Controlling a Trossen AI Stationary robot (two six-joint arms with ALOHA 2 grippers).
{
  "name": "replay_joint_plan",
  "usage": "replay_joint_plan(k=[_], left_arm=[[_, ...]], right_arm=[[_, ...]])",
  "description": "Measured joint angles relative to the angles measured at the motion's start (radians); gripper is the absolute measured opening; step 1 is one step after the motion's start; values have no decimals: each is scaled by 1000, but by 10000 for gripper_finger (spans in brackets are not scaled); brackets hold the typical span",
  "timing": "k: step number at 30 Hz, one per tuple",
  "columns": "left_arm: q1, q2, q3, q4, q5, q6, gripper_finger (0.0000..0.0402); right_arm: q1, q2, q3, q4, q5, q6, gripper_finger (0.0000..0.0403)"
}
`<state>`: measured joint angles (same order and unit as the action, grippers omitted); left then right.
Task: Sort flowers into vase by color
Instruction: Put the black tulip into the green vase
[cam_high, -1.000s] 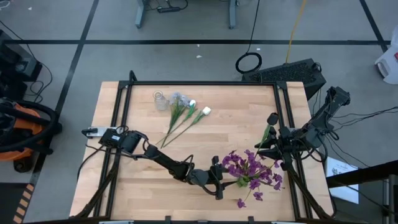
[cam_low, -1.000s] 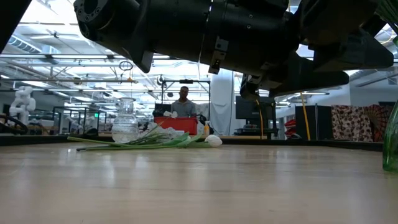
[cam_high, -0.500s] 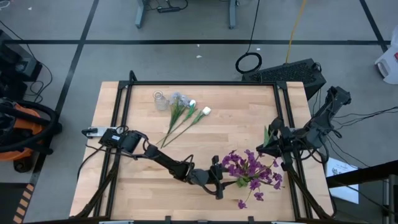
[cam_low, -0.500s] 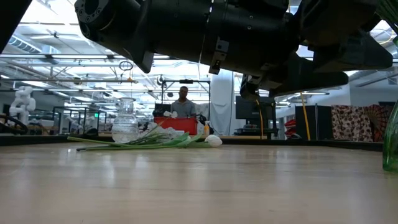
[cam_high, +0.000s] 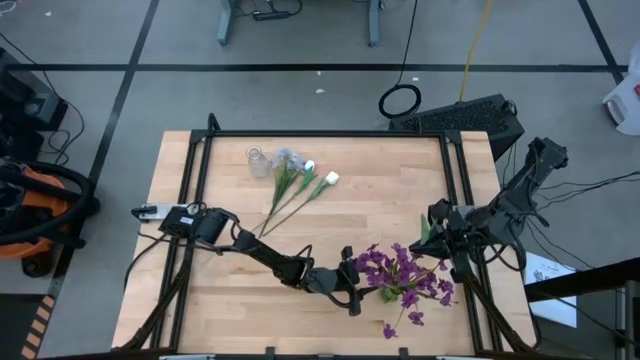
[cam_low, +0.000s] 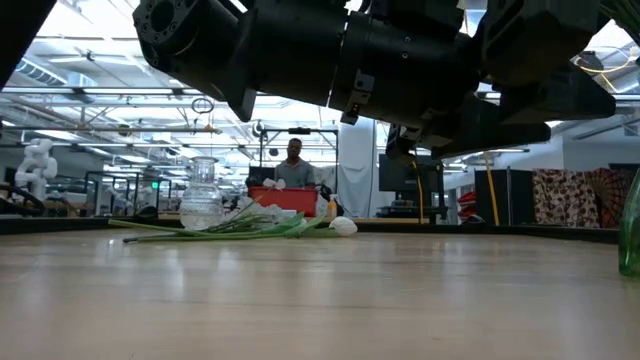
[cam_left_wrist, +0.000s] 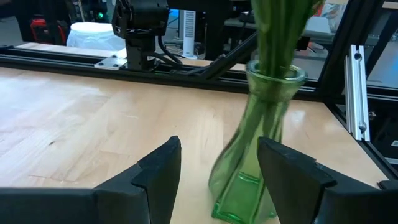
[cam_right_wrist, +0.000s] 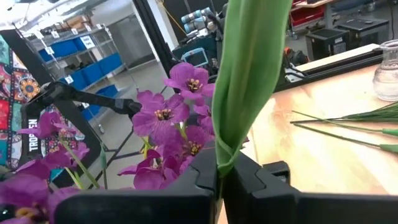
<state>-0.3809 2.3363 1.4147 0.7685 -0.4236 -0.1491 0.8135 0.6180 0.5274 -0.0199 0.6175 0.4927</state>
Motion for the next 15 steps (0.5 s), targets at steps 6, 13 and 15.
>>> replay_joint_plan(k=[6,13,15], left_arm=[[2,0,0,0,0,0,217],[1,0,0,1,0,-3,217],[-1,0,0,8,0,-3,217]], right_arm=[[0,37,18,-7,-22,-7,6],[0,42,24,-10,-45,-10,6],[0,42,36,-14,-45,-15,6]])
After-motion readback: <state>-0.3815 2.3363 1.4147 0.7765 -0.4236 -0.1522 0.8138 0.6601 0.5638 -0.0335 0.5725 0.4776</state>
